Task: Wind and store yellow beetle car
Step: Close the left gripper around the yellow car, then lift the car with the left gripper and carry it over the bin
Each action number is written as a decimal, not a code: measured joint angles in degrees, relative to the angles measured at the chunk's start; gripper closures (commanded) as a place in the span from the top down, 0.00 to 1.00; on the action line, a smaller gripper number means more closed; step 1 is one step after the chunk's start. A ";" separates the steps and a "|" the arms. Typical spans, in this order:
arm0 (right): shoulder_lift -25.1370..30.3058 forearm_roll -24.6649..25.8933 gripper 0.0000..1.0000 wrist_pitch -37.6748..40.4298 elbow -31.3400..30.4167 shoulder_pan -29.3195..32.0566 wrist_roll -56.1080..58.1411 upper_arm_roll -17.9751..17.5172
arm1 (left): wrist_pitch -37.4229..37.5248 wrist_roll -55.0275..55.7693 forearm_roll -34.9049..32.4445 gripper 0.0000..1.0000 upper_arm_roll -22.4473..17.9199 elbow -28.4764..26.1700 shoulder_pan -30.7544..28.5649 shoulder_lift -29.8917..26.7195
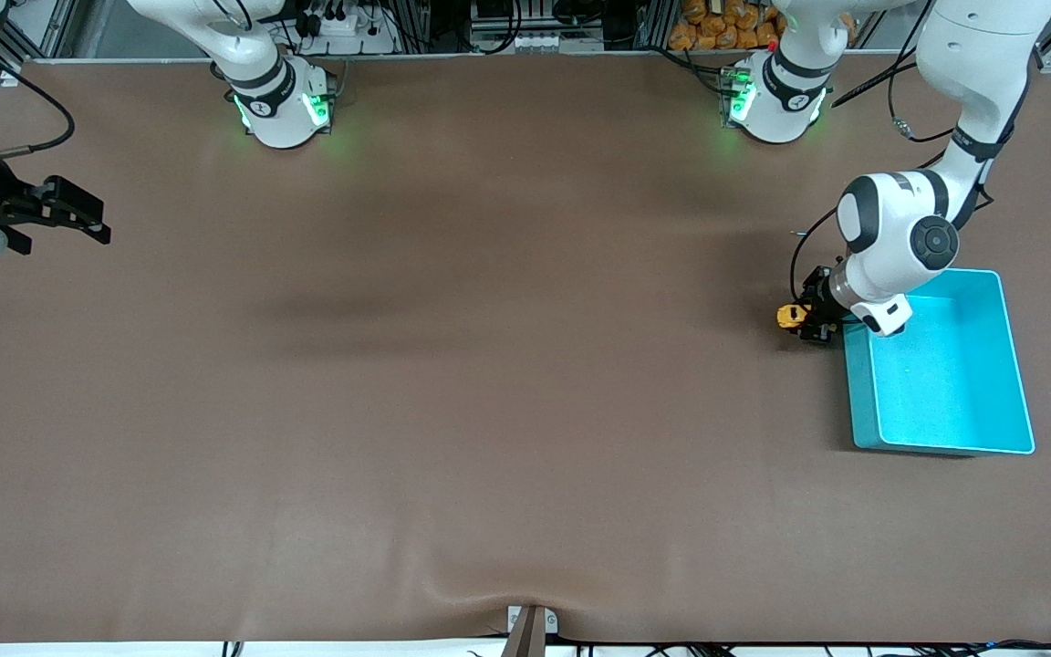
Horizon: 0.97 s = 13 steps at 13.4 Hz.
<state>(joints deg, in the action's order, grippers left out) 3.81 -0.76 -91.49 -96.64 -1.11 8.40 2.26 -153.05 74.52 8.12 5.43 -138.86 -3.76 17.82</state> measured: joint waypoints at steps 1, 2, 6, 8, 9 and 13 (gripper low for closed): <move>0.00 0.00 1.00 0.00 0.00 0.00 0.00 0.00 | -0.11 0.00 0.00 0.00 0.08 0.14 0.13 -0.01; 0.00 0.00 1.00 0.00 0.00 0.01 0.00 0.01 | -0.22 0.00 0.00 0.00 0.14 0.41 0.67 -0.03; 0.00 0.00 1.00 0.01 0.00 0.01 0.00 0.01 | 0.42 0.08 -0.04 0.00 0.51 3.42 6.77 -1.56; 0.00 0.00 1.00 0.01 -0.01 0.00 0.00 0.01 | 3.40 0.16 -1.73 0.00 0.60 5.98 9.38 -3.33; 0.00 0.00 1.00 0.01 -0.01 0.00 0.00 0.01 | 7.30 0.37 -4.48 0.00 0.59 8.50 9.69 -4.48; 0.00 0.00 1.00 0.03 -0.05 0.00 0.00 0.01 | 23.15 -2.71 -14.39 0.00 -0.18 21.78 7.47 -5.74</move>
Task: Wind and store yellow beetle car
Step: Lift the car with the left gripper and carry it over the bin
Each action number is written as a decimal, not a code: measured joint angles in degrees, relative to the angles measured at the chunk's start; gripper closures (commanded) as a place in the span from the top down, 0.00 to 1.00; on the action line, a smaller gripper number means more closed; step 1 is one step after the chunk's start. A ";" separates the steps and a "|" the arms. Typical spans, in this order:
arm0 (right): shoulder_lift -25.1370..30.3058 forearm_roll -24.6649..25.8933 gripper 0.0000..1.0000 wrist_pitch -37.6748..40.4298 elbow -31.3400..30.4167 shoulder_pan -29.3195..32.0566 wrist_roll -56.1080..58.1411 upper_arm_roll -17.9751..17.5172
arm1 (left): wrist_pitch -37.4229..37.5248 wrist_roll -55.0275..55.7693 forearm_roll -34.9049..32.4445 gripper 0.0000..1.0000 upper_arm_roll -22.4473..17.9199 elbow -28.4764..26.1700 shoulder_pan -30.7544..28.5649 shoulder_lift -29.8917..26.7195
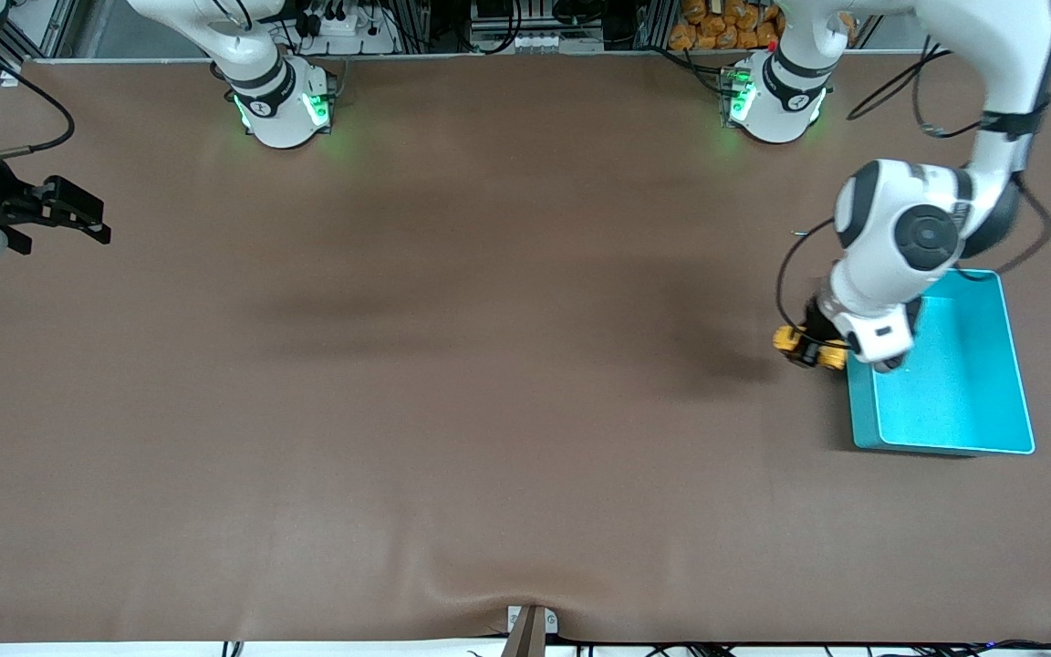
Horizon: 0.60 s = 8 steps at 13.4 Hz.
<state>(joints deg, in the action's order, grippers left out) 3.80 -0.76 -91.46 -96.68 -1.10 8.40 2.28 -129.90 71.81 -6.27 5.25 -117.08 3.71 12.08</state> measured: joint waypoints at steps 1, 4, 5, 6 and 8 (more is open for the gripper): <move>0.00 0.00 1.00 0.00 0.00 0.00 0.00 0.00 | 2.52 -4.23 -0.61 0.00 -0.20 3.03 -1.42 0.11; 0.00 0.00 1.00 0.00 -0.01 -0.02 0.00 -0.01 | 5.37 -21.87 -0.85 0.00 -0.52 7.55 -7.68 0.83; 0.00 0.00 1.00 0.01 -0.02 -0.02 0.00 -0.01 | 5.41 -28.02 -0.86 0.00 -0.59 7.79 -9.77 1.29; 0.00 0.00 1.00 0.02 -0.02 -0.02 0.00 -0.02 | 5.43 -33.90 -0.91 0.00 -0.66 7.80 -11.42 2.01; 0.00 0.00 1.00 0.06 -0.02 -0.01 0.00 -0.01 | 5.43 -44.42 -3.06 0.00 -0.74 7.81 -13.72 3.96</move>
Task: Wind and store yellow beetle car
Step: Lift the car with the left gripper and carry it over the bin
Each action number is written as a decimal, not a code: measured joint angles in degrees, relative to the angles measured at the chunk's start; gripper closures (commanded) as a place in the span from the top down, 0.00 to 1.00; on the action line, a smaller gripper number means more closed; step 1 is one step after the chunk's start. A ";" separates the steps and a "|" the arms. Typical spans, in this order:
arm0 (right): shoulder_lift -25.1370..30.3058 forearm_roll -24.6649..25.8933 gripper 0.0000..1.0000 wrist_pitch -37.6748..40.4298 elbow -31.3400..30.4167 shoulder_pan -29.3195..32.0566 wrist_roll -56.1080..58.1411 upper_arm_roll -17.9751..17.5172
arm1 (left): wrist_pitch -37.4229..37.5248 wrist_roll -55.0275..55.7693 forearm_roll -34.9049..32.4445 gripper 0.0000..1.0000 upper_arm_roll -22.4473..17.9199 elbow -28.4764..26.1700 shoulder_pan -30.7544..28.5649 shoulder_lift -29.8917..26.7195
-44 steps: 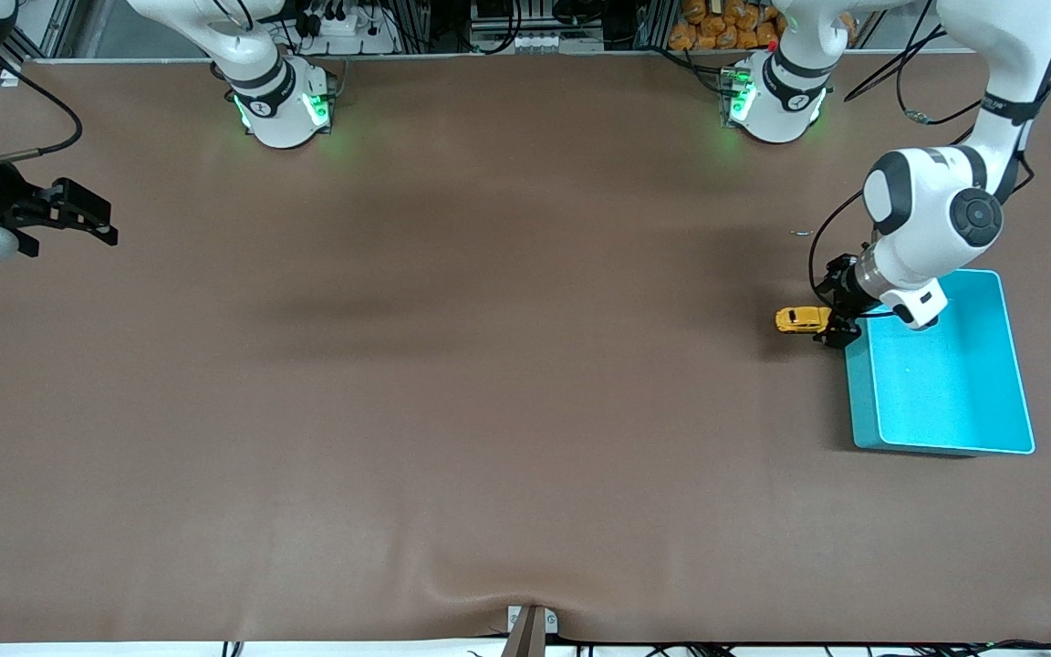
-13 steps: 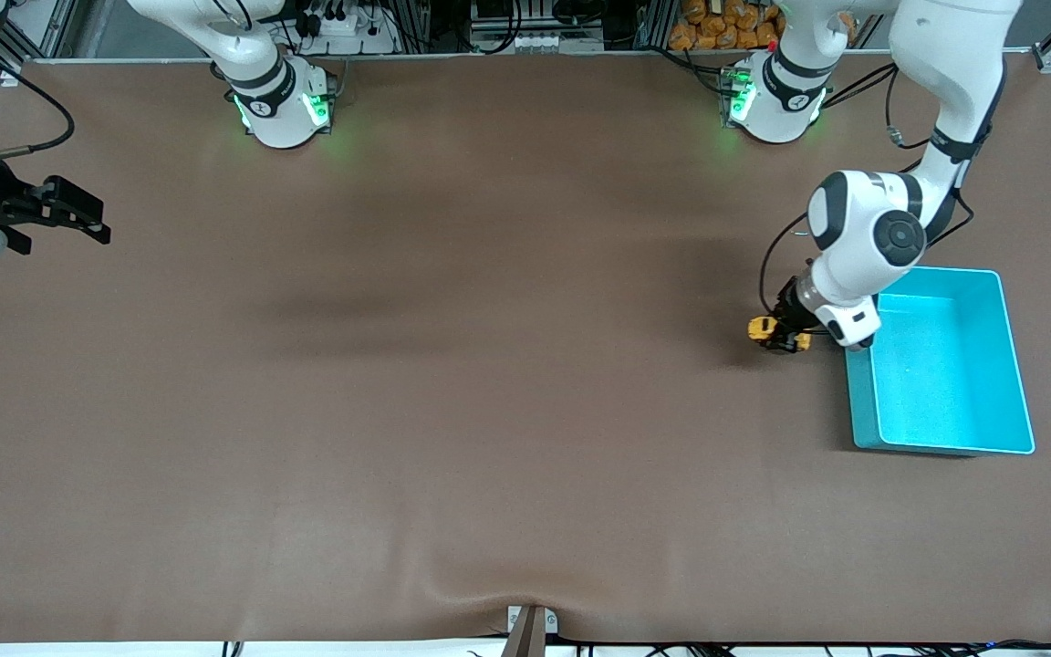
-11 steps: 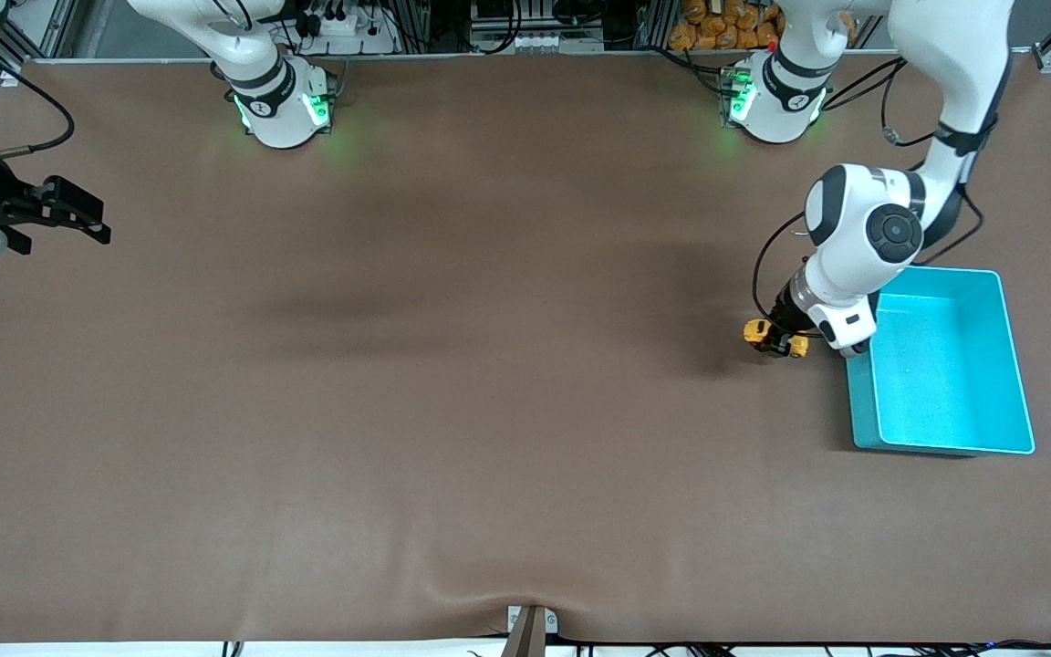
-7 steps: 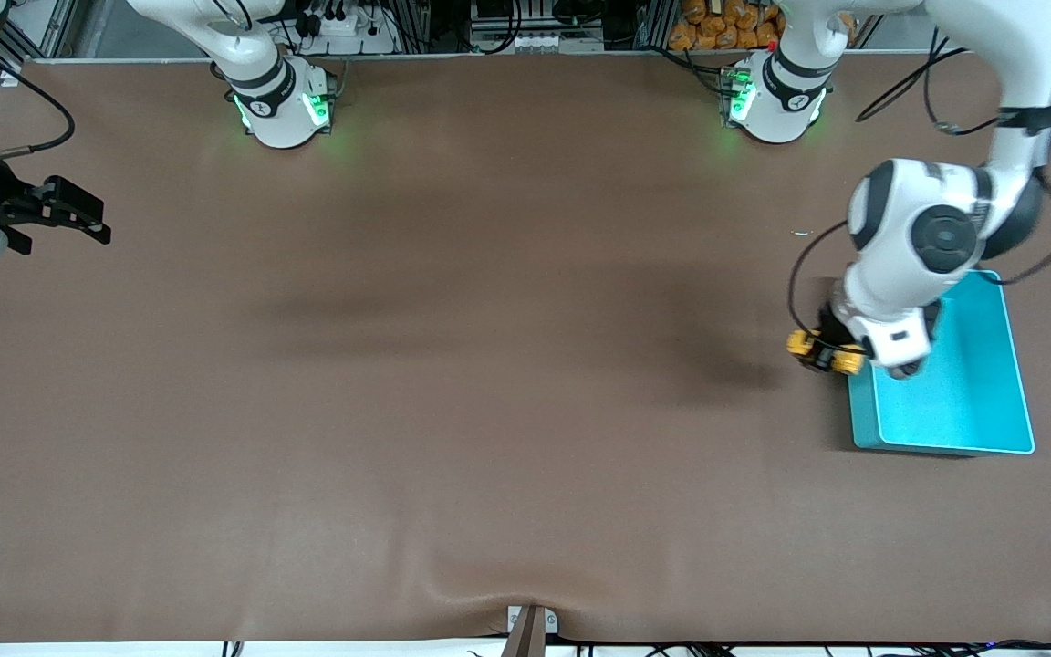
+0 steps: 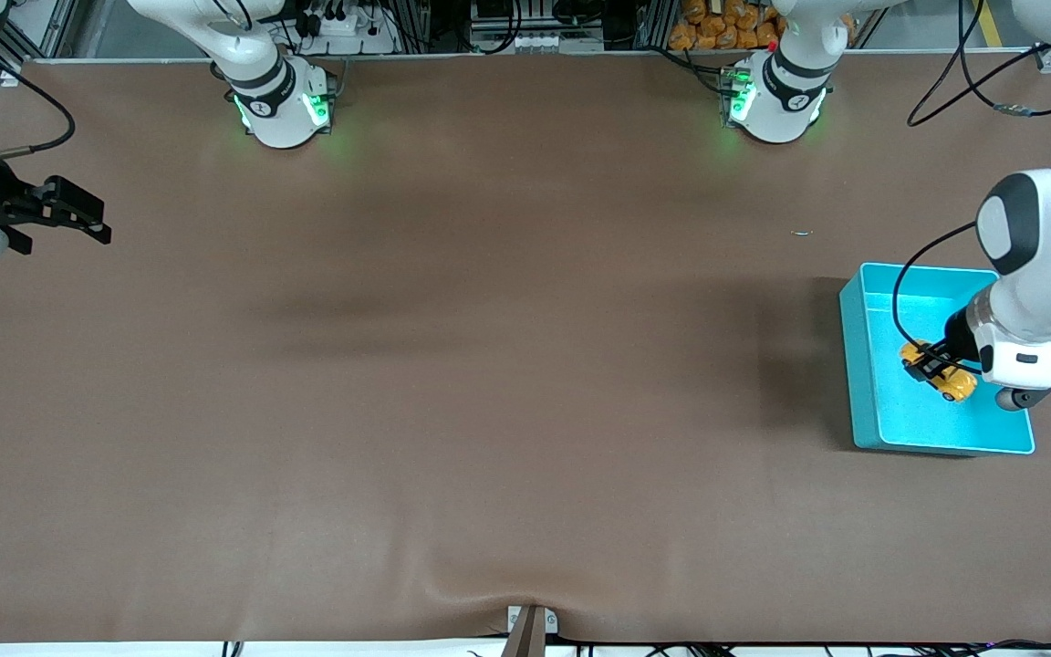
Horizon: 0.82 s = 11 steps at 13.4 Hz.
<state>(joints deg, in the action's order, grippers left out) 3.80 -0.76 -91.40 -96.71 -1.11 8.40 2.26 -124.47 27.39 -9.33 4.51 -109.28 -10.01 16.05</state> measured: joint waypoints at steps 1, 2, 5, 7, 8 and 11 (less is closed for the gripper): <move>0.00 0.00 1.00 0.06 -0.01 0.00 0.00 0.00 | 0.00 -3.83 -2.23 0.00 0.00 0.02 -0.93 0.98; 0.00 0.00 1.00 0.06 -0.01 0.00 0.00 0.00 | 0.00 -6.76 -4.51 0.00 0.01 0.04 -1.73 1.93; 0.00 0.00 1.00 0.06 -0.03 -0.02 0.00 -0.01 | 0.00 -14.78 -8.45 0.00 0.05 0.06 -3.57 4.97; 0.00 0.00 1.00 0.06 -0.04 -0.02 0.00 -0.02 | -0.41 -23.24 -8.64 0.00 0.08 0.10 -5.65 7.13; 0.00 0.00 1.00 0.06 -0.04 -0.02 0.00 -0.02 | -1.33 -27.49 -8.64 0.02 0.09 0.11 -7.05 8.20; 0.00 0.00 1.00 0.06 -0.04 -0.02 0.01 -0.02 | -4.05 -33.19 -8.64 0.06 0.29 0.12 -9.84 11.01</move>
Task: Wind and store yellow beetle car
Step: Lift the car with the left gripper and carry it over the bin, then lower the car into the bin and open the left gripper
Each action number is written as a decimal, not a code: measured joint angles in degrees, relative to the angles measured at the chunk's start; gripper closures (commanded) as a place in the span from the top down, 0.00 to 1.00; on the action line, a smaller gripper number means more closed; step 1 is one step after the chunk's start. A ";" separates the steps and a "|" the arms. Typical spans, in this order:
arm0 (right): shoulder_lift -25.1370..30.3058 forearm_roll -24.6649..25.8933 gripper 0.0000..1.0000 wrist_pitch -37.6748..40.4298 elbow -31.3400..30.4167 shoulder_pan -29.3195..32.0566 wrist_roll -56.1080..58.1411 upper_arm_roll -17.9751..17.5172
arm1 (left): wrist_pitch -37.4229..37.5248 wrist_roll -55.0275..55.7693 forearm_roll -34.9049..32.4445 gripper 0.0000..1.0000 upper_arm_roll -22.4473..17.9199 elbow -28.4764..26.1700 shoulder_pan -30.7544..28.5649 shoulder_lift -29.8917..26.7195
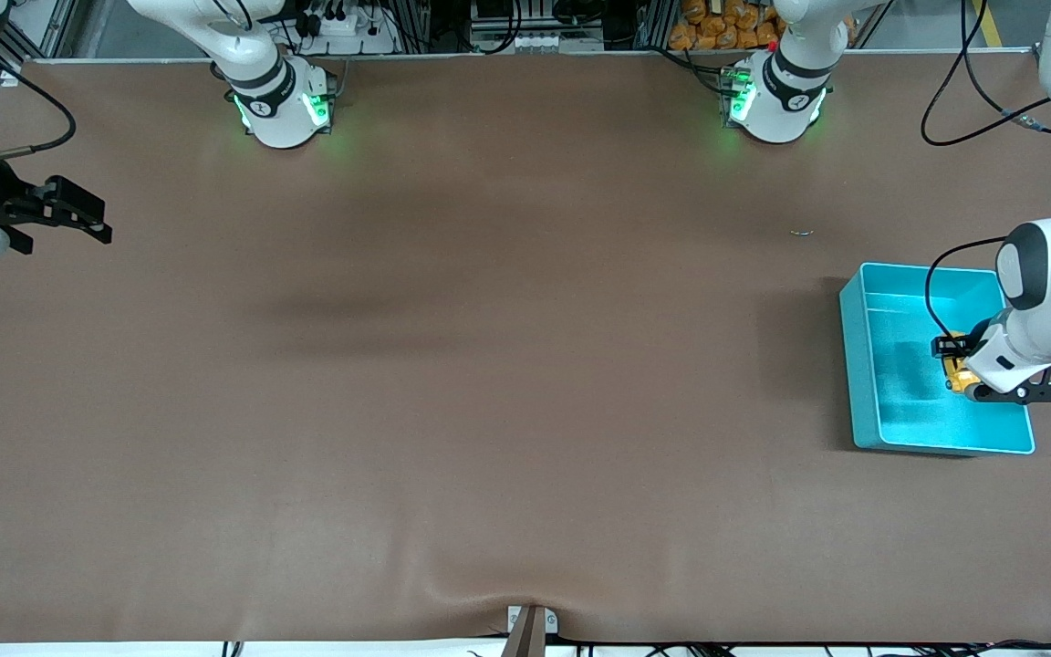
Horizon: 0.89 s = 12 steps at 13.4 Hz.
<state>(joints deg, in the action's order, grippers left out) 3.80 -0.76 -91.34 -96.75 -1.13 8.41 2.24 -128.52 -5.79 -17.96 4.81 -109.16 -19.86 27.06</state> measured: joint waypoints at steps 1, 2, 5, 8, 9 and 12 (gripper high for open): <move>0.00 0.00 1.00 -0.01 0.00 0.00 0.00 0.00 | -0.43 -0.04 0.00 0.06 0.14 0.00 -0.01 0.61; 0.00 0.00 1.00 -0.06 0.01 0.00 0.00 0.00 | -0.67 -0.04 0.00 0.06 0.37 0.00 0.06 0.95; 0.00 0.00 1.00 -0.08 0.02 0.01 0.00 0.00 | -1.61 -0.04 0.00 0.06 0.89 0.00 0.24 1.52; 0.00 0.00 1.00 -0.08 0.02 0.01 0.00 0.00 | -2.87 -0.04 0.00 0.08 0.98 -0.01 0.32 2.84; 0.00 0.00 1.00 -0.08 0.02 0.01 0.00 0.00 | -3.18 -0.04 0.00 0.10 1.02 -0.01 0.33 3.32; -0.09 0.00 1.00 -0.07 0.01 0.02 0.00 0.00 | -3.58 -0.04 0.00 0.81 1.52 0.01 0.51 3.67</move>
<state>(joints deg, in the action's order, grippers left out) 3.71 -0.76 -91.41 -96.74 -1.11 8.41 2.24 -132.10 -5.84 -17.96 6.33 -109.14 -19.35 30.72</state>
